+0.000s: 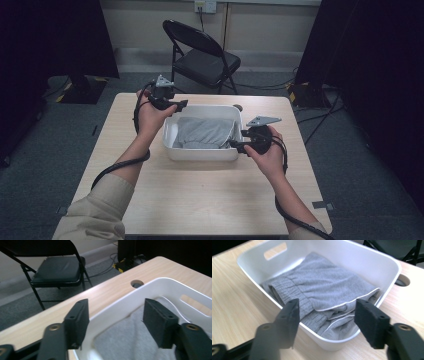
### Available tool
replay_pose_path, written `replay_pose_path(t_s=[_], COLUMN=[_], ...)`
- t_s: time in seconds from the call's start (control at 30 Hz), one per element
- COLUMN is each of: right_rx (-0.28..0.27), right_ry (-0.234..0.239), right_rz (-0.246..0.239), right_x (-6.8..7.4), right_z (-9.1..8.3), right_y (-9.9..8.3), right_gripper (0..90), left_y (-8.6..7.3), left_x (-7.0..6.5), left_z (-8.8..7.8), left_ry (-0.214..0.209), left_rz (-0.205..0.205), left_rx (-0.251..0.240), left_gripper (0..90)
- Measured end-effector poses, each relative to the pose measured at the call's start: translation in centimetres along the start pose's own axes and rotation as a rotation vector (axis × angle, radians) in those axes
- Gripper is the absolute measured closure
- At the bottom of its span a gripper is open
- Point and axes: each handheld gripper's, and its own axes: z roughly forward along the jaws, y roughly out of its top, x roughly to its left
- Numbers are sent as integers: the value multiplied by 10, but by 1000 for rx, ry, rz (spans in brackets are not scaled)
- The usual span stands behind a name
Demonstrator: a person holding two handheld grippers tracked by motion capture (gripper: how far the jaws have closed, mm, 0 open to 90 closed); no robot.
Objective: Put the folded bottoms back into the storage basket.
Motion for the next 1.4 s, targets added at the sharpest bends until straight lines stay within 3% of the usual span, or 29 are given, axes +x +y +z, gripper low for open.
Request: replay_pose_path(t_s=[0.13, 0.27, 0.5, 0.7, 0.9, 1.4], right_rx=[-38, -44, -65, -71, -65, -51], right_ry=[-2, -9, -13, -12, -20, -33], right_rz=[33, 34, 14, 29, 44, 72], right_x=[1, 4, 12, 14, 14, 7], right_z=[-10, -15, -29, -34, -38, -45], right_y=[-3, -5, -9, -19, -33, -55], right_gripper=[291, 276, 252, 236, 220, 211], left_y=[-3, -4, -13, -31, -51, -77], left_x=[-7, -12, -19, -21, -17, -15], left_z=[-13, -21, -36, -50, -68, -79], left_ry=[-21, -28, -62, -95, -99, -111], left_rz=[-7, -1, -31, -69, -74, -85], left_rx=[-4, -11, -6, 4, 18, 18], left_gripper=[303, 273, 239, 220, 214, 204])
